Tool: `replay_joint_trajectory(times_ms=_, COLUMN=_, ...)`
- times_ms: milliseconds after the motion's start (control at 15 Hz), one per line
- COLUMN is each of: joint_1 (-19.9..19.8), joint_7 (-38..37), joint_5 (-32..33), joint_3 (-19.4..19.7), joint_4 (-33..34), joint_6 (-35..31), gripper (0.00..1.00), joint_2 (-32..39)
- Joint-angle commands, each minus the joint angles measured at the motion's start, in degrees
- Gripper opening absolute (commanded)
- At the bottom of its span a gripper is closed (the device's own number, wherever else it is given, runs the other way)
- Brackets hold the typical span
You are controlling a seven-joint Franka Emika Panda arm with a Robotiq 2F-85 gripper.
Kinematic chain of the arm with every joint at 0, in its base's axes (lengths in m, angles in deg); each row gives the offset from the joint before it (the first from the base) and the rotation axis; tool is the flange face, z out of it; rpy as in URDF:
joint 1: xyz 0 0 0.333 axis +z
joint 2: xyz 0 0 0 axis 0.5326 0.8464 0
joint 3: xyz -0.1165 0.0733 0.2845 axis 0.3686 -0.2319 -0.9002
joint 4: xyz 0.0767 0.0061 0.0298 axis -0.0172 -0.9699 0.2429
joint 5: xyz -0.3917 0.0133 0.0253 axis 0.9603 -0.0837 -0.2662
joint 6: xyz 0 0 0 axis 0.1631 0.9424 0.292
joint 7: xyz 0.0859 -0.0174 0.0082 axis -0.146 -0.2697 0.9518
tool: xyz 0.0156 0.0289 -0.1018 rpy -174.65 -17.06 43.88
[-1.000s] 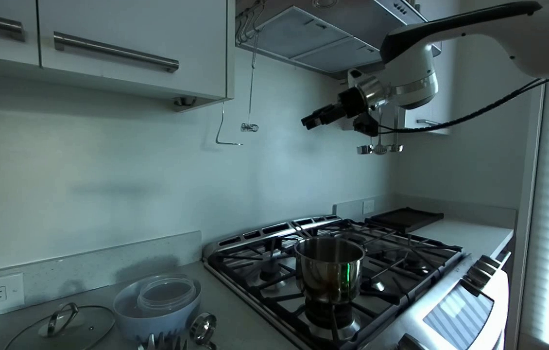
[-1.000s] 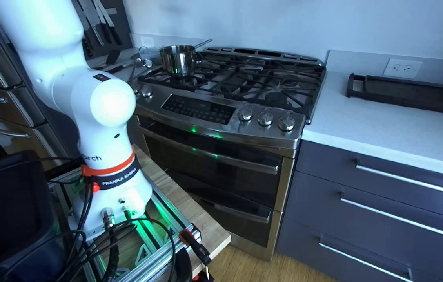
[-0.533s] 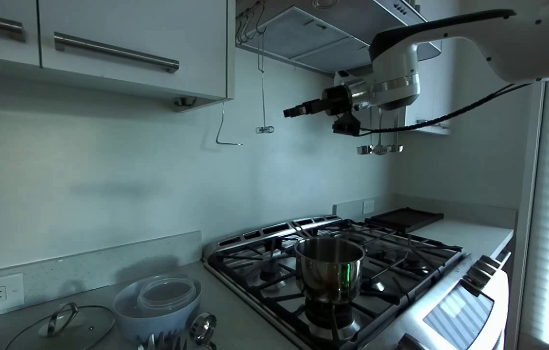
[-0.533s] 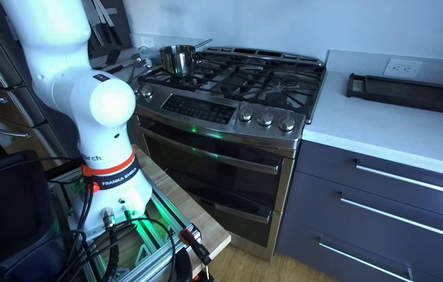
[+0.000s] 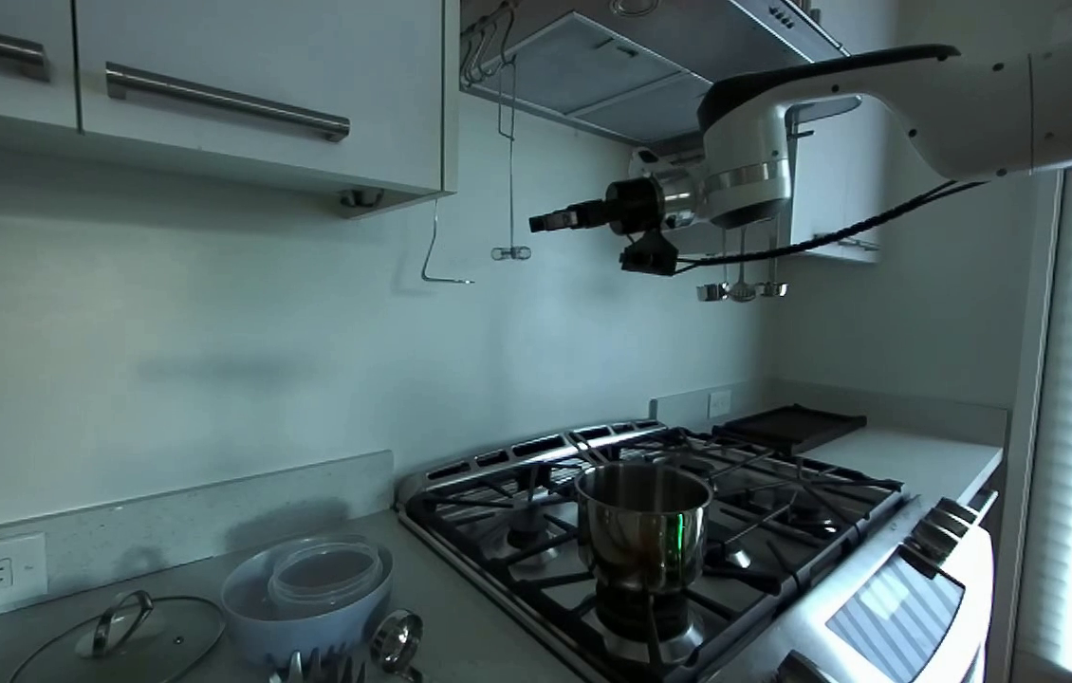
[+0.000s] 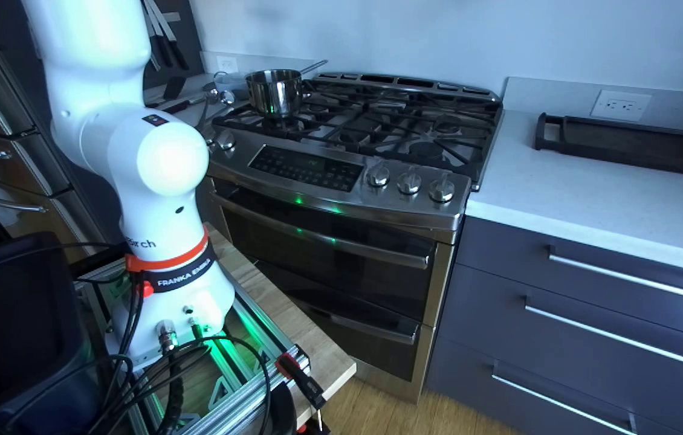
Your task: Pick up the swinging frother and put it on the silver pot
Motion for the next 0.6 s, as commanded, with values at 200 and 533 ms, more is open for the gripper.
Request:
replay_joint_trajectory(times_ms=200, joint_1=-0.61, joint_7=-0.22, joint_5=0.30, joint_3=-1.66, joint_4=2.16, joint_6=1.36, gripper=1.00, joint_2=1.89)
replay_joint_trajectory(times_ms=533, joint_1=-0.56, joint_7=0.80, joint_5=-0.35, joint_3=-2.38, joint_4=4.09, joint_6=3.11, gripper=1.00, joint_2=3.18)
